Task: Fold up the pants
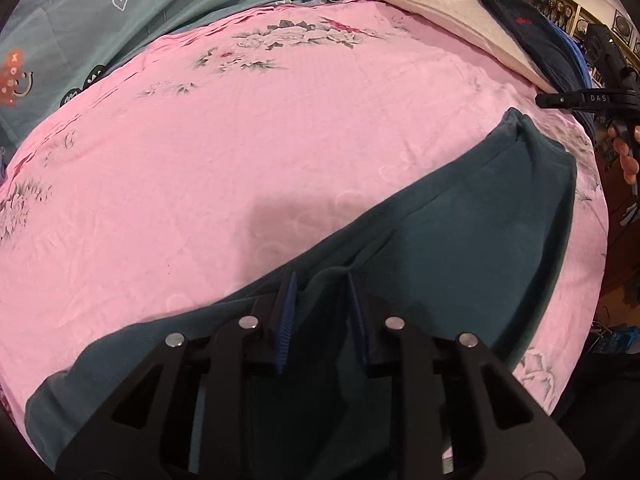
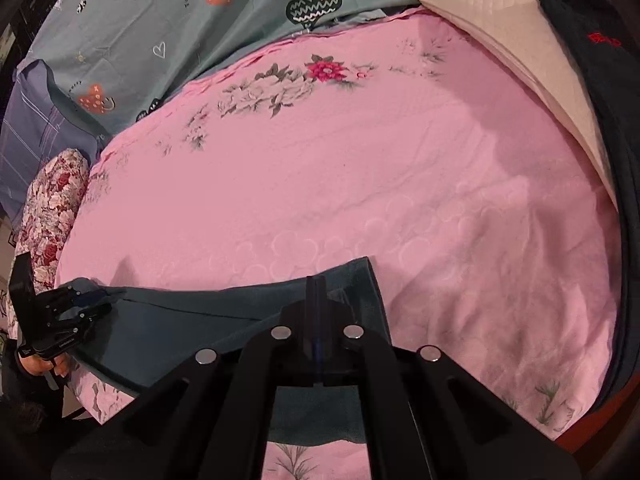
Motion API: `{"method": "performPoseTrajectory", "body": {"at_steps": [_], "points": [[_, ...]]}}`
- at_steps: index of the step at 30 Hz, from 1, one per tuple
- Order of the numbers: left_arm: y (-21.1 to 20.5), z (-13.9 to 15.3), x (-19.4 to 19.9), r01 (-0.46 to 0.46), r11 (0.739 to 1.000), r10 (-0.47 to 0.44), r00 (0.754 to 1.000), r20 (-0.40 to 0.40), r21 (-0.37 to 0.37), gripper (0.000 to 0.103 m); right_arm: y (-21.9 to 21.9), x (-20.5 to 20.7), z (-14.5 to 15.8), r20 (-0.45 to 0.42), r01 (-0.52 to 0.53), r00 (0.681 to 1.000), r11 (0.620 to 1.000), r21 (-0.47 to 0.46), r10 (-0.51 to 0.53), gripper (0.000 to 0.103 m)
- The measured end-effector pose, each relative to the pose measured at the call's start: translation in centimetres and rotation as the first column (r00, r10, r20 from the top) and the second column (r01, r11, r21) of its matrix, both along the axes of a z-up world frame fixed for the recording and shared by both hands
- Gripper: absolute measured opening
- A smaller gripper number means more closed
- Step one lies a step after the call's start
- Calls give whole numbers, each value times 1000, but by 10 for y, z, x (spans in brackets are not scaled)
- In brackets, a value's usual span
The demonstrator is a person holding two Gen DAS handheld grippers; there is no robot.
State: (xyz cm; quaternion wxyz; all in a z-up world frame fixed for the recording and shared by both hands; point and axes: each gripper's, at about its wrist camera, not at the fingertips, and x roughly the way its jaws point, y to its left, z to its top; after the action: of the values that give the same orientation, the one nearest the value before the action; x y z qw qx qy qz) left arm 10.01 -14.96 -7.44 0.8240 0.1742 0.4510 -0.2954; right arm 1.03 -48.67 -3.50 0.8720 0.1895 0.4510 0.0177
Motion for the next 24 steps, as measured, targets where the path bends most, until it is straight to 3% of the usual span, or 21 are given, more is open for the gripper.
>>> {"method": "performPoseTrajectory", "body": {"at_steps": [1,3,4,5,7,9,11,12,13,14,19,24], "points": [[-2,3,-3,15,1000,-15,1000,4,-5,26,-2,-3,2,6,3,1000,1000,5,-3,0],[-7,5,-8,45,999,-45,999,14,-5,39,-5,-3,0,6,-1,1000,1000,13,0,0],[-10,6,-10,53,999,-52,998,29,-2,58,-6,-2,-3,-2,-1,1000,1000,19,1,1],[-13,7,-12,57,998,-57,997,52,4,67,-6,-2,-3,-2,-1,1000,1000,19,1,11],[-19,5,-11,67,998,-68,997,47,14,67,-4,7,-15,-31,-8,999,1000,26,9,34],[-23,0,-8,74,997,-74,997,26,17,66,3,15,-25,-63,-37,997,999,14,38,35],[-27,-8,-8,84,996,-84,996,6,26,45,6,19,-31,-88,-46,995,999,2,46,32],[-27,-8,-8,78,997,-78,997,12,20,41,10,23,-38,-117,-54,992,998,-11,52,24],[-28,-7,-8,77,997,-77,997,11,21,30,13,24,-44,-141,-67,988,998,-17,63,10],[-27,-6,-8,76,997,-76,997,10,22,22,16,24,-46,-141,-76,987,997,-30,71,4],[-22,3,-9,79,997,-79,997,9,-4,5,12,16,-25,-70,-65,996,997,-40,62,4],[-19,10,-7,51,998,-50,998,29,-23,4,9,14,-13,-34,-64,997,997,-51,62,4]]}}
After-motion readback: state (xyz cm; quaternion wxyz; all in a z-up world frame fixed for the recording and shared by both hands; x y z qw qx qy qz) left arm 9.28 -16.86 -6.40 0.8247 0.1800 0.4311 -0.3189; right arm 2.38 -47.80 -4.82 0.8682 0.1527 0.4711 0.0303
